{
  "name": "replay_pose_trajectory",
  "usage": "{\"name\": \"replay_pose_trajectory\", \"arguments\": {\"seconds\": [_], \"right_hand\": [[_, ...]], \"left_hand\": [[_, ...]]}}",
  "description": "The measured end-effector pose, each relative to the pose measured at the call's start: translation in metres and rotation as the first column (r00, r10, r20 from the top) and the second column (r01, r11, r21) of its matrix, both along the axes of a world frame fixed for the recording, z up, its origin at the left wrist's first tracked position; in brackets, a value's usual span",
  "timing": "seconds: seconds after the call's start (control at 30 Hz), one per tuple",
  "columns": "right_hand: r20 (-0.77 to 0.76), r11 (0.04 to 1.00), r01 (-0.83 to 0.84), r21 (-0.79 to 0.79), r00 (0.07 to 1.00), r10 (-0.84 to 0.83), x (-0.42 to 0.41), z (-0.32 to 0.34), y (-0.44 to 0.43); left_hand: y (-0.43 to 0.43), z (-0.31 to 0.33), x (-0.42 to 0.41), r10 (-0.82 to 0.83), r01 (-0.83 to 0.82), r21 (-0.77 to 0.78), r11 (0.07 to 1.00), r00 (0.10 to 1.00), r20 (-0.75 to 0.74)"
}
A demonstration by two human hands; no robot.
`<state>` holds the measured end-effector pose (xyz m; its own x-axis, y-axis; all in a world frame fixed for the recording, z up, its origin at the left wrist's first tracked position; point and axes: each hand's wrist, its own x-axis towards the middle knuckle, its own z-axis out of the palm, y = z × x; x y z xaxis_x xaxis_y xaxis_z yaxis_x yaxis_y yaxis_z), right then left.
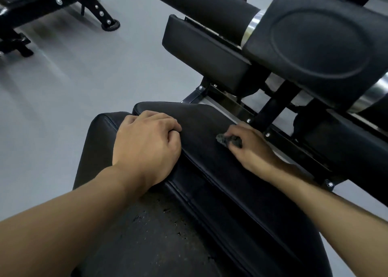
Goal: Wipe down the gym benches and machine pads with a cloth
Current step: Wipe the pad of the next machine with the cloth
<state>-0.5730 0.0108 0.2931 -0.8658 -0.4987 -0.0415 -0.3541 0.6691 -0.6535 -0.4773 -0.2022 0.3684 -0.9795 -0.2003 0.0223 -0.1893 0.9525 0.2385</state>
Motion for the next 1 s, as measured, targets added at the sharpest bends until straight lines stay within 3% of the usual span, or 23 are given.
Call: {"name": "replay_pose_trajectory", "arguments": {"seconds": [0.27, 0.4, 0.6, 0.8, 0.9, 1.0], "right_hand": [[0.019, 0.997, -0.064, 0.046, 0.998, 0.063, 0.002, 0.002, 0.029], [0.051, 1.0, 0.026, 0.014, 0.998, -0.027, -0.034, -0.017, -0.014], [0.08, 0.999, -0.012, -0.047, 0.997, 0.016, -0.01, -0.011, 0.03], [0.116, 0.991, 0.096, 0.088, 0.988, -0.106, -0.057, -0.032, -0.013], [0.166, 0.998, -0.015, 0.068, 0.986, 0.003, -0.043, -0.02, 0.018], [0.141, 0.999, 0.008, 0.053, 0.99, -0.016, -0.045, -0.023, 0.023]], "left_hand": [[-0.001, -0.003, 0.002, 0.001, 0.001, 0.033, 0.999, 0.998, -0.062], [-0.001, -0.003, 0.002, 0.01, -0.006, 0.044, 0.999, 0.996, -0.085], [-0.002, -0.003, 0.002, 0.017, -0.012, 0.054, 0.998, 0.996, -0.088], [-0.001, -0.001, 0.002, 0.013, -0.009, 0.045, 0.999, 0.997, -0.079], [-0.001, -0.001, 0.002, 0.014, -0.01, 0.051, 0.999, 0.997, -0.08], [-0.002, -0.002, 0.001, 0.023, -0.019, 0.05, 0.999, 0.996, -0.092]]}}
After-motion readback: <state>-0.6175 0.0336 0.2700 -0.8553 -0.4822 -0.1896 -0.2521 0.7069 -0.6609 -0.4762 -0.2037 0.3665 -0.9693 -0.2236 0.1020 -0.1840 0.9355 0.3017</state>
